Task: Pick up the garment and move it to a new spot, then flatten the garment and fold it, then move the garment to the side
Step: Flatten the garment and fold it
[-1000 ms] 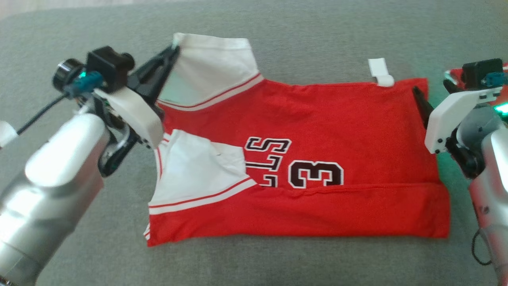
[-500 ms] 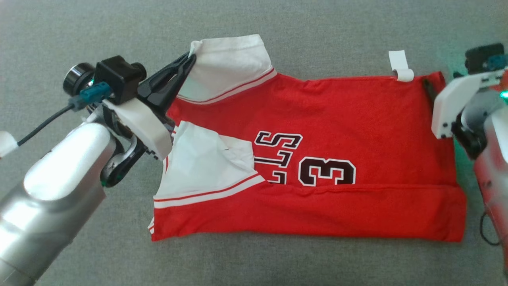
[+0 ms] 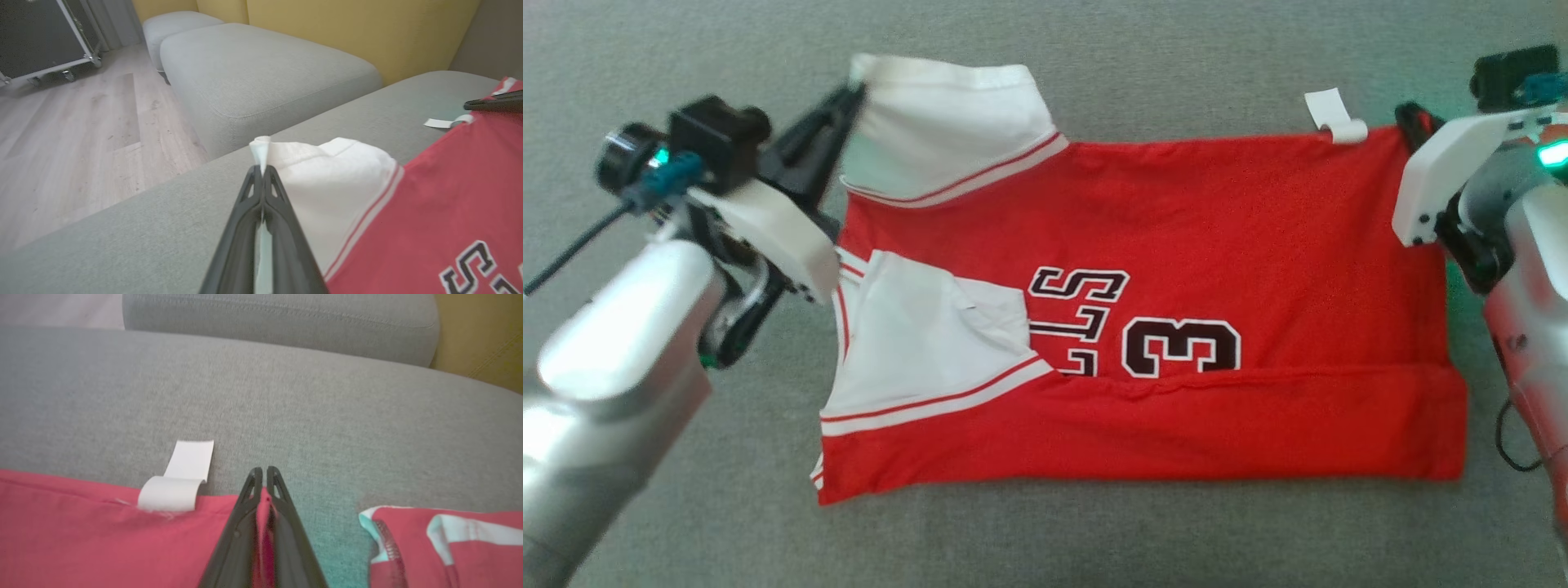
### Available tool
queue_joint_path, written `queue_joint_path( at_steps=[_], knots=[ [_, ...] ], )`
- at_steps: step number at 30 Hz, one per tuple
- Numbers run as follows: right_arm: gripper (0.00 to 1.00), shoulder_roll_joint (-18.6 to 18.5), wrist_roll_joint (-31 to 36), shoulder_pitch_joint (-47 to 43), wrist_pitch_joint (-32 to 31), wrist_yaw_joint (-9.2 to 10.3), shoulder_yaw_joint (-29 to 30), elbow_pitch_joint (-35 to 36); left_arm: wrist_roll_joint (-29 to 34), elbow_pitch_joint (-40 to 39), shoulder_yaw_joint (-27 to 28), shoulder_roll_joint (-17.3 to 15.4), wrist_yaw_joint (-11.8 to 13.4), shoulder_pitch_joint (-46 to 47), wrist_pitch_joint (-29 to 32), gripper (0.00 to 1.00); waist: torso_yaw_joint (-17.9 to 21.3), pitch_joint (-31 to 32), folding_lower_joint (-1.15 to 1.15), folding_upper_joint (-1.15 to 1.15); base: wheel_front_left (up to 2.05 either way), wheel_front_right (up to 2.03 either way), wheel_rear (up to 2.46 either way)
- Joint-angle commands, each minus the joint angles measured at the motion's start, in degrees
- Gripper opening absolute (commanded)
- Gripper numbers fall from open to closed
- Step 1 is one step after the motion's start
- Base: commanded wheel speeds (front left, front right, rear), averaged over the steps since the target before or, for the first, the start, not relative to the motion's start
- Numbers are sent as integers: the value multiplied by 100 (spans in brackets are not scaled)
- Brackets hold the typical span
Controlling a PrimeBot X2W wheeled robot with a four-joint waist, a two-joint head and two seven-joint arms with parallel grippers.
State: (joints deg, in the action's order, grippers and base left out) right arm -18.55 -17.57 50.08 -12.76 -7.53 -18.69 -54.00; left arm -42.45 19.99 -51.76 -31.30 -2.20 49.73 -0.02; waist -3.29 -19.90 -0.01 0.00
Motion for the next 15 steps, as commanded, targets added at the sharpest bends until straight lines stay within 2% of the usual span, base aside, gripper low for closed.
queue_joint_path(
  at_steps=[1, 5, 15],
  knots=[
    [0, 21, -87, 201, 135, 4, -71, 162, 8, -41, 335, -283, 66, 336, -76, 0, 53, 24, 1, 0, 0, 0, 0],
    [0, 80, -365, 397, 505, 4, -51, 177, 81, 284, 420, -238, 148, 525, -245, 0, 184, 4, 1, 0, 0, 0, 0],
    [0, 413, -874, 987, 1573, 4, 149, -154, 298, 1838, 636, 285, 138, 1447, -1107, 0, 366, -29, 1, 0, 0, 0, 0]
  ],
)
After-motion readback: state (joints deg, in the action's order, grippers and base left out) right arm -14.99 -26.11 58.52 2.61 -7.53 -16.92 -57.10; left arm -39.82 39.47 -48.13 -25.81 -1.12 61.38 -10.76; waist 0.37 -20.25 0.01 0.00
